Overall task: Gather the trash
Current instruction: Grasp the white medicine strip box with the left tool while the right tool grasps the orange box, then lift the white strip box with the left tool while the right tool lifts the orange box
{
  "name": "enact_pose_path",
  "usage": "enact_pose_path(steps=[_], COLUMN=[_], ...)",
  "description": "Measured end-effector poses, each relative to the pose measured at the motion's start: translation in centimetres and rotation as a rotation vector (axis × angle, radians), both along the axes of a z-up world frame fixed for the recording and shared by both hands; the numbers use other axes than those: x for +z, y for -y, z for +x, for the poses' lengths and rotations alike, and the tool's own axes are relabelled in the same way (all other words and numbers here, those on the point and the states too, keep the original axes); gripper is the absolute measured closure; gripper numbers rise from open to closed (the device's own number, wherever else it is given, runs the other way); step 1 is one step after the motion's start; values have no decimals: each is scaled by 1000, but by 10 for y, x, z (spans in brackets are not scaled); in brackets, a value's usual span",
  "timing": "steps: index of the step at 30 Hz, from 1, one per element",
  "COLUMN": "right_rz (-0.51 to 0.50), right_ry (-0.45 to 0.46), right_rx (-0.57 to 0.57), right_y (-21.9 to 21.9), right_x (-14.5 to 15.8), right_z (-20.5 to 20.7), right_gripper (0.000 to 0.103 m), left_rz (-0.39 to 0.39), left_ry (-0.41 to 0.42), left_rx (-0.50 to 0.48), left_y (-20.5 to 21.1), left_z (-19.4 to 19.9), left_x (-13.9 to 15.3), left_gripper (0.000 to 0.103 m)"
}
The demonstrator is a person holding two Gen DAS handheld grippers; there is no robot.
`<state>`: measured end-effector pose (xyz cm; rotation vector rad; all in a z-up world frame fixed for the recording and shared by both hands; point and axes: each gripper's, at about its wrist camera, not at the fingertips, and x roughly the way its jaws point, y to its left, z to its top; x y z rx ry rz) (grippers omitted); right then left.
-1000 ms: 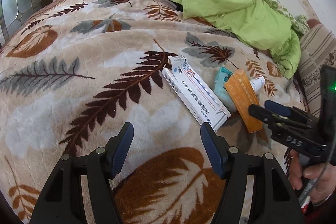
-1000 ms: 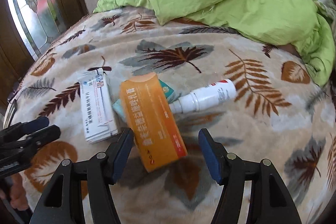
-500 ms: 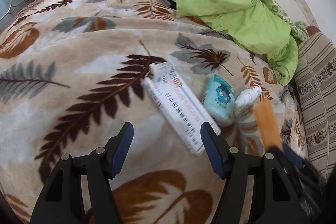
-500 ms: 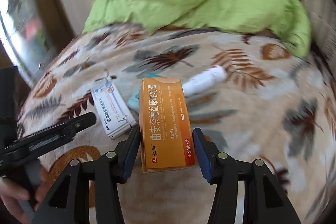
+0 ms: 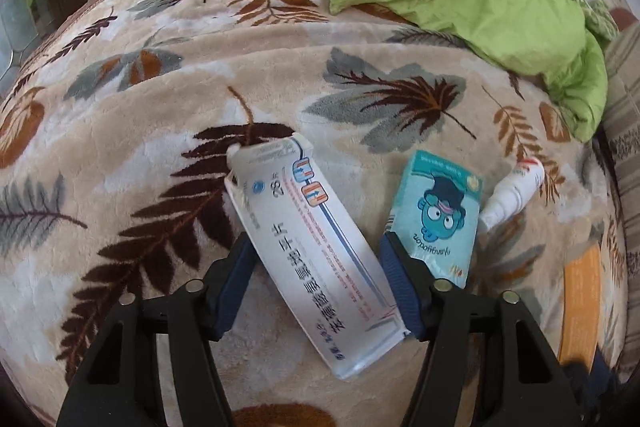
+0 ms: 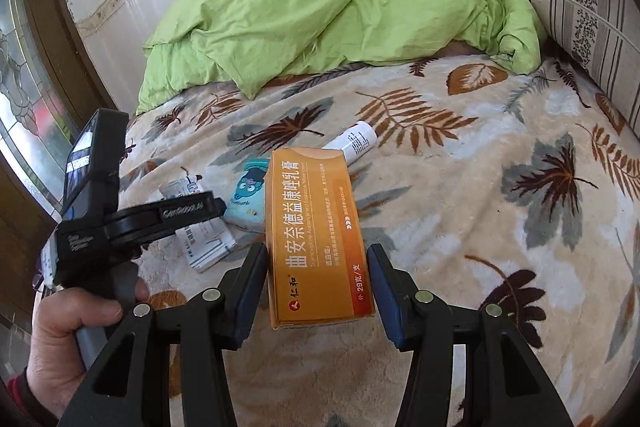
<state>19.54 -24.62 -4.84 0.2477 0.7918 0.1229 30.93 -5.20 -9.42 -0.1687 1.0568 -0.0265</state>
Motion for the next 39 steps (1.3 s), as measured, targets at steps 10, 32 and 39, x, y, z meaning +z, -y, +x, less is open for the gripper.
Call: enact_pose_path(steps=[10, 32, 39], right_rz=[-5, -38, -64], right_ry=[-3, 143, 204], right_rx=[20, -27, 21], right_y=[-7, -6, -18], right_x=[0, 41, 51], right_z=[-3, -78, -125], right_gripper=[48, 48, 48], left_rz=[63, 0, 85], left_ry=[-25, 306, 350], left_rx=[-30, -142, -177], left_y=[-17, -4, 4], left_z=[-30, -160, -224], left_x=[0, 97, 90], left_gripper=[46, 54, 54])
